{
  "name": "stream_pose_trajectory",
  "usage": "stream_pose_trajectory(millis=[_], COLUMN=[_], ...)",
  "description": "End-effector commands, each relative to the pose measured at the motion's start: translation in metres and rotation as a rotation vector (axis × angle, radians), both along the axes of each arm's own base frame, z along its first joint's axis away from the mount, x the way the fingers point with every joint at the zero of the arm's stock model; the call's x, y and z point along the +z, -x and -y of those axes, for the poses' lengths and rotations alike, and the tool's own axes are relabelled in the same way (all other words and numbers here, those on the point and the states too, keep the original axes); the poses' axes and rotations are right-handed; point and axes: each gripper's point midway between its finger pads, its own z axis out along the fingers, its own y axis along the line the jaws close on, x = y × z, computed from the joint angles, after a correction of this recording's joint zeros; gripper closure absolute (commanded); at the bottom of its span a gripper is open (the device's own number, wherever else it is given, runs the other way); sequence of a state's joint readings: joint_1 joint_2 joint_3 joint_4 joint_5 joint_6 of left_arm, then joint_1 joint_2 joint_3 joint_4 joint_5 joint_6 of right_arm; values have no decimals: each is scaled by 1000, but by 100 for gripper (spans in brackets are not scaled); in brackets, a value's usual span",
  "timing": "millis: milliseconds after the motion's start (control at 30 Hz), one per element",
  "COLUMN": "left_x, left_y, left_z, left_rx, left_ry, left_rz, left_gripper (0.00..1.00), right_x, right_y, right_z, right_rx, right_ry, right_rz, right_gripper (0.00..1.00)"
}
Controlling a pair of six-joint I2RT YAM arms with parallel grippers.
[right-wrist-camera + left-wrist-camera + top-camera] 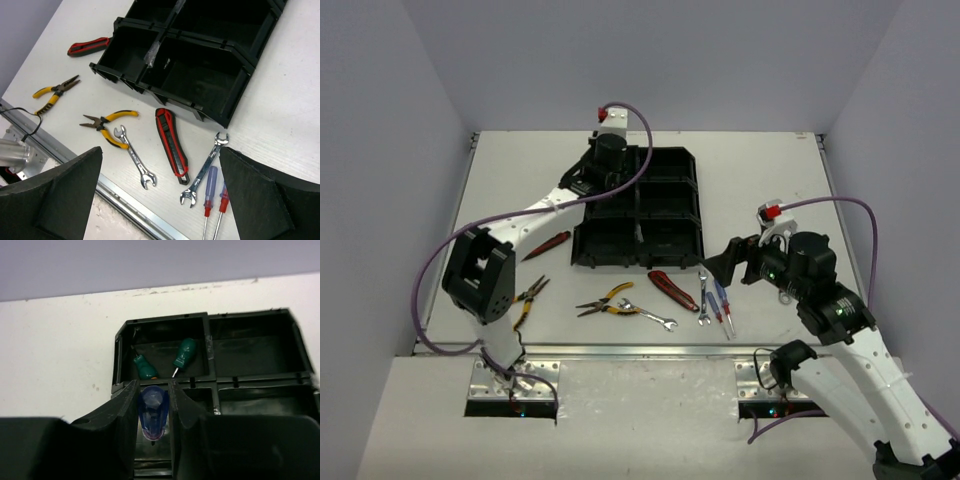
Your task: Sort the tools into containers
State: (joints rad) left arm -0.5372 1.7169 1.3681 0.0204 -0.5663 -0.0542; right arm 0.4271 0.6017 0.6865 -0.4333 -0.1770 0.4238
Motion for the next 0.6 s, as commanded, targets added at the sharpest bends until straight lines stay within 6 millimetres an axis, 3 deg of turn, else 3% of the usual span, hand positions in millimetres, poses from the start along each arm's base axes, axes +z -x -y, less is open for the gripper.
stream_pose_trajectory(millis=[0,233,333,400,500,567], left_x=[14,-49,-66,-65,-34,-13], left_y=[-28,-29,-27,-22,-14,-7], left_z=[11,31,36,42,48,47], left_rx=[-43,-168,-193,-226,-257,-253], left_ry=[-210,-251,-233,-209,-139,-93], left_rz=[68,-52,-101,-110,-68,-48], left_gripper=[100,100,61,38,25,17], right_x=[-6,-27,-47,-70,-99,-108], right_y=[1,4,5,1,-3,-6], right_z=[5,9,10,25,41,43], right_rx=[-11,-3,8,-78,-173,-196], right_ry=[26,93,144,215,315,333], right_rz=[2,-75,-144,-219,-356,-389], right_gripper=[1,1,2,6,15,18])
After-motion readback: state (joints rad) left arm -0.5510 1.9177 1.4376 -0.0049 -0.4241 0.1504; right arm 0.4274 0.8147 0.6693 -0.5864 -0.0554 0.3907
